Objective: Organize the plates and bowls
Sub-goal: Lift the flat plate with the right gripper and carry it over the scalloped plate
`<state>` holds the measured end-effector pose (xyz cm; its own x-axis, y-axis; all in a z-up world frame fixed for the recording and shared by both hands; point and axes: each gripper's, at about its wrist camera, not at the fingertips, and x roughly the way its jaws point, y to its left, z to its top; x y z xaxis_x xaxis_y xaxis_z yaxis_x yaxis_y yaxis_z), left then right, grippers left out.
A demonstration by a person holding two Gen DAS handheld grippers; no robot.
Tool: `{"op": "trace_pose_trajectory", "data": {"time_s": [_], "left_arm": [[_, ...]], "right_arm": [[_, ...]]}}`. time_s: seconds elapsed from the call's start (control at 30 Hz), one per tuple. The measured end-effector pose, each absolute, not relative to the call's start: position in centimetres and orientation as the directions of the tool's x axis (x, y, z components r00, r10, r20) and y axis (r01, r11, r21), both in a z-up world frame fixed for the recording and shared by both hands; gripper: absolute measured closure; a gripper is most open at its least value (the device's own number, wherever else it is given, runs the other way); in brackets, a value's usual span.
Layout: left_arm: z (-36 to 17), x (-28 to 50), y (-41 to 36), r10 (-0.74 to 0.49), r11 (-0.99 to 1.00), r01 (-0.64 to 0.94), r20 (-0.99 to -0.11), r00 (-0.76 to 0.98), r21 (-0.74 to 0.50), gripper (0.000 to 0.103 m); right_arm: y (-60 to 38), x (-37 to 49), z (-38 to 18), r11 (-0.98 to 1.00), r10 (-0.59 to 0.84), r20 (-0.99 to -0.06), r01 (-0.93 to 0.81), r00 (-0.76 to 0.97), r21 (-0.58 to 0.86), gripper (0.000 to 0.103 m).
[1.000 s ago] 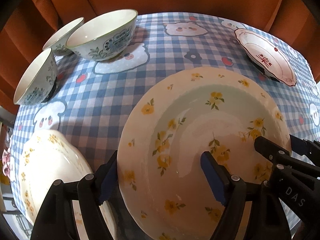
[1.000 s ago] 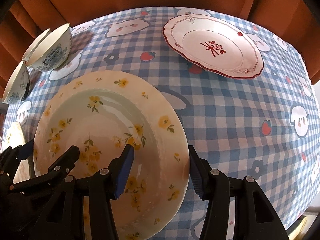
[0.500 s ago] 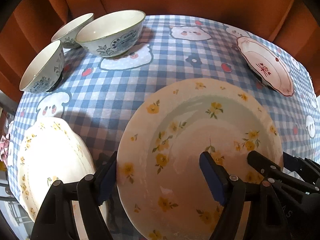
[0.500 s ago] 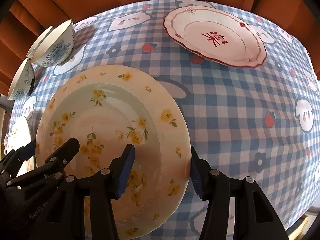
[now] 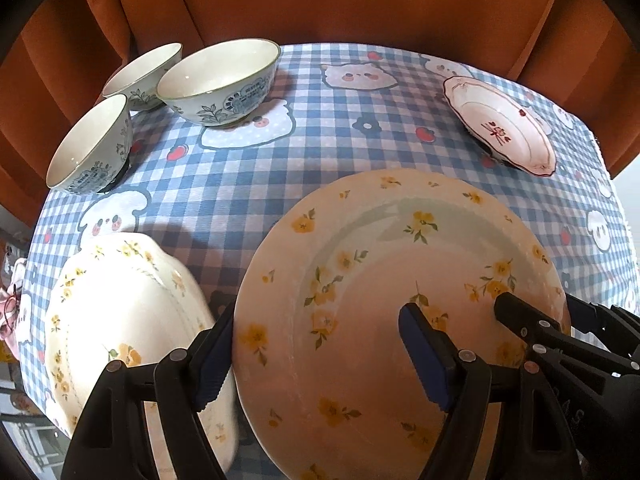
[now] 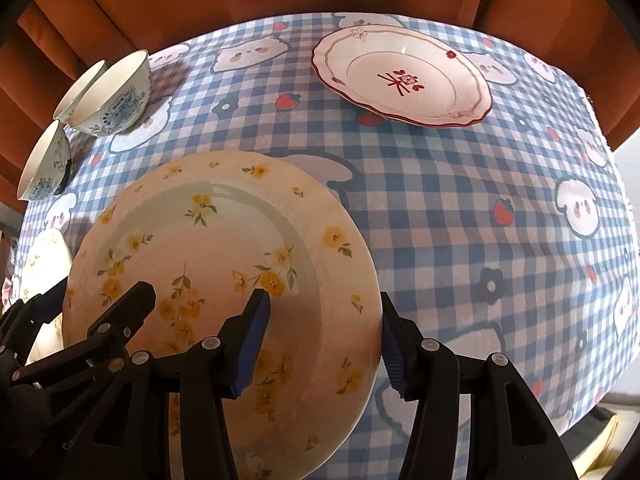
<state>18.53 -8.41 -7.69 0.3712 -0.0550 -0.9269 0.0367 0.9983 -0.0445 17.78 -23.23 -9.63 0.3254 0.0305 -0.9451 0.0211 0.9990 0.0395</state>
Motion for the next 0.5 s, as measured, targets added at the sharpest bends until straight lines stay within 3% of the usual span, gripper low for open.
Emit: {"op": "trace_pose_trajectory", "data": {"time_s": [0.5], "left_arm": [[-5.3, 16.6, -4.2, -0.108, 0.994, 0.048, -0.899, 0.424, -0.097, 0.024]], "right_arm": [[-19.6, 15.8, -6.6, 0.998, 0.004, -0.931, 0.050, 0.365, 0.024, 0.047]]}}
